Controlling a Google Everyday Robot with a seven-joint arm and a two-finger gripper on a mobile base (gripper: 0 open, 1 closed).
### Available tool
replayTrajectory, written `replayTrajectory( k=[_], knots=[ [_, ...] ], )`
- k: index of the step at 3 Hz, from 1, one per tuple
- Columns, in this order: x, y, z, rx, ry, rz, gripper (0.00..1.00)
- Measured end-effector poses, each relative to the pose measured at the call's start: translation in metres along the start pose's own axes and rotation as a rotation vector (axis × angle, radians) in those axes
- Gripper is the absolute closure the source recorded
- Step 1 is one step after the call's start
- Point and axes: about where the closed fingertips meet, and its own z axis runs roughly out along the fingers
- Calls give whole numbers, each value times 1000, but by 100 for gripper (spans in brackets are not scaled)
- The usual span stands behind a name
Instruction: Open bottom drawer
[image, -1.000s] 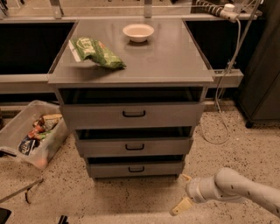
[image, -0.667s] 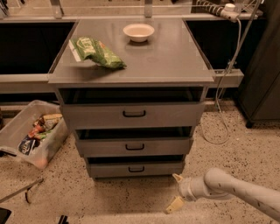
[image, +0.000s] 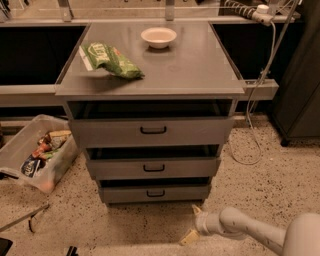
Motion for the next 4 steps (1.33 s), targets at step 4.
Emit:
replayTrajectory(
  k=[4],
  knots=[
    [-34, -45, 33, 78, -92, -143, 0]
  ],
)
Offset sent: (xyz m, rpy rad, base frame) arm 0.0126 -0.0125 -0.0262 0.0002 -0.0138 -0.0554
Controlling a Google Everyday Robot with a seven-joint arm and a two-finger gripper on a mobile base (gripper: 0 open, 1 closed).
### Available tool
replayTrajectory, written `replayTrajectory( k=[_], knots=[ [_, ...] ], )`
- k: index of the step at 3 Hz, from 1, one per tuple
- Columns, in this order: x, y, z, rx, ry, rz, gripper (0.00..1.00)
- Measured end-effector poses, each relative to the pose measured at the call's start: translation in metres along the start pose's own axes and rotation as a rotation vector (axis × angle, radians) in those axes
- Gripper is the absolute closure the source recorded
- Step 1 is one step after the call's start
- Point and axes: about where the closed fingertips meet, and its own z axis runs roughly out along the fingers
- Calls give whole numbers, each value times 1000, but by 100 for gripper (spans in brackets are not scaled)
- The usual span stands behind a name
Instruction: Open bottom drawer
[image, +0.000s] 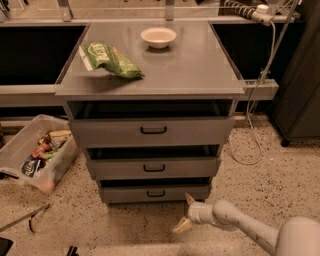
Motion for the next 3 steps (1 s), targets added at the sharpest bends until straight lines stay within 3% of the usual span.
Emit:
replayTrajectory(
  k=[2, 3],
  knots=[
    [-47, -21, 6, 52, -78, -142, 0],
    [-55, -44, 8, 83, -74, -179, 0]
  ],
)
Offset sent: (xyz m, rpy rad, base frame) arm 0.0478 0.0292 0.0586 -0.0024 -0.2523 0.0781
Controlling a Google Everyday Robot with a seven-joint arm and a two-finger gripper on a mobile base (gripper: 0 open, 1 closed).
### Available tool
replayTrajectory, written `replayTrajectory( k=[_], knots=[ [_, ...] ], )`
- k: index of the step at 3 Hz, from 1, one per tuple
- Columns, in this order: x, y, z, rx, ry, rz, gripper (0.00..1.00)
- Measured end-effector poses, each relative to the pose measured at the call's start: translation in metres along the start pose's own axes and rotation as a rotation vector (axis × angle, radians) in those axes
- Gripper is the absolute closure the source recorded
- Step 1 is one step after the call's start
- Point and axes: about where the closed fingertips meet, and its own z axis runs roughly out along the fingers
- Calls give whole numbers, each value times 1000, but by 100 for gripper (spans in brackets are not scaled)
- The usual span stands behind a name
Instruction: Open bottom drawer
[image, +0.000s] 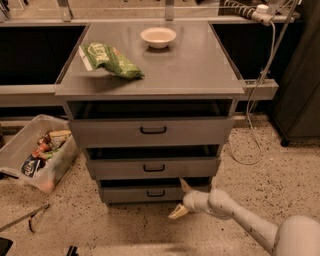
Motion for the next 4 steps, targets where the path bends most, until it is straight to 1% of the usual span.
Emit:
replayTrajectory(
  k=[1, 2, 3, 4],
  knots=[
    [4, -31, 6, 25, 36, -25, 0],
    [5, -33, 7, 26, 41, -25, 0],
    [26, -45, 25, -10, 106, -20, 0],
    [56, -32, 40, -97, 162, 14, 0]
  ],
)
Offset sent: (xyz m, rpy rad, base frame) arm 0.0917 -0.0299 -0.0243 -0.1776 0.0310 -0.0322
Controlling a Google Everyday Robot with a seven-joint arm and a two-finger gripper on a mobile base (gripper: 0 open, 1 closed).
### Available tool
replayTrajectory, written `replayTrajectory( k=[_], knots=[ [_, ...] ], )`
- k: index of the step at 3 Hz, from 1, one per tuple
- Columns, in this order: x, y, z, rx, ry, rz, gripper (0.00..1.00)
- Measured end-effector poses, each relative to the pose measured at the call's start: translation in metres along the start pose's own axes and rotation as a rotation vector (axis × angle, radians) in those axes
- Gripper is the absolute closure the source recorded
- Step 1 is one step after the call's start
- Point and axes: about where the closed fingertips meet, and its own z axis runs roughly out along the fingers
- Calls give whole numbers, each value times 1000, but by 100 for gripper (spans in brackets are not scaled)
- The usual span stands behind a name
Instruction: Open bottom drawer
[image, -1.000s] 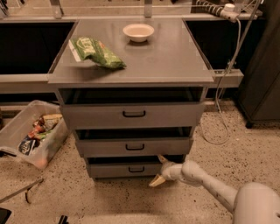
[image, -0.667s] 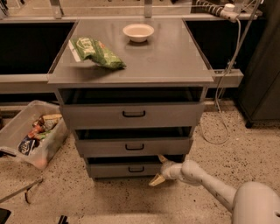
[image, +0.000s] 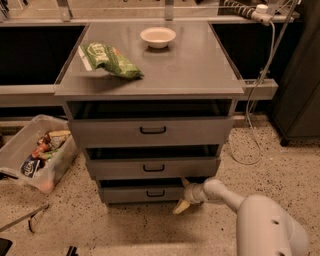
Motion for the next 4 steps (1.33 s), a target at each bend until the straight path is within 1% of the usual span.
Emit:
replayTrajectory(
  k=[1, 3, 4],
  knots=[
    [16, 19, 7, -74, 20, 41, 0],
    [13, 18, 5, -74, 20, 41, 0],
    [9, 28, -1, -83, 1, 96, 0]
  ],
)
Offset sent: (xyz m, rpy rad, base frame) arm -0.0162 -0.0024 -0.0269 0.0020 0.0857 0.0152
